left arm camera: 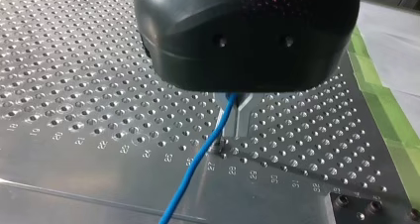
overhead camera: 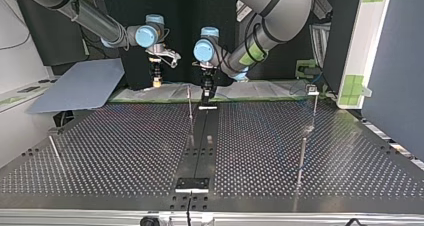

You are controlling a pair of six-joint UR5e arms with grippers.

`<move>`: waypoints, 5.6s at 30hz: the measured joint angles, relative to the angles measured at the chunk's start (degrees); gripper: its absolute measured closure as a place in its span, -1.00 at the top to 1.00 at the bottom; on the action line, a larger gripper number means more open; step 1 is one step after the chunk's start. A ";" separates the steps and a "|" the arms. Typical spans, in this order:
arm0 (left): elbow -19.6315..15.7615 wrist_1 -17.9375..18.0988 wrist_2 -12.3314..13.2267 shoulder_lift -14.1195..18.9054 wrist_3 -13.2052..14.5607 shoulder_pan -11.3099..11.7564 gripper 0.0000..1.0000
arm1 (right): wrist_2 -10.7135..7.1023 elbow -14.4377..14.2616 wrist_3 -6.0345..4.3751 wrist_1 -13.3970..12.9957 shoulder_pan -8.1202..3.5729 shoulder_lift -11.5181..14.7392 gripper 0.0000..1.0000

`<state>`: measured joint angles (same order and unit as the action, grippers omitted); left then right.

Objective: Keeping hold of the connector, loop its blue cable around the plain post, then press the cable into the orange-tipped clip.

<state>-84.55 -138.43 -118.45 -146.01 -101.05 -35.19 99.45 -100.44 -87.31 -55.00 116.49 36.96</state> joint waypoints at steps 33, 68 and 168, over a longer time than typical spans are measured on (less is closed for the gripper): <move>3.39 -0.35 0.42 0.00 -1.92 2.71 -1.00 | -3.84 4.14 0.09 1.49 -2.15 0.01 -1.00; 8.40 -9.03 0.02 0.00 -0.32 5.78 -1.00 | -9.11 11.82 -1.27 8.87 -8.31 -0.06 -1.00; 0.20 -10.52 3.91 2.83 6.14 -6.39 1.00 | -10.49 12.41 -1.47 11.18 -9.72 -0.33 -1.00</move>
<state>-84.35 -148.96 -114.54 -143.19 -94.91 -41.58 88.96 -88.03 -88.79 -43.83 106.77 36.63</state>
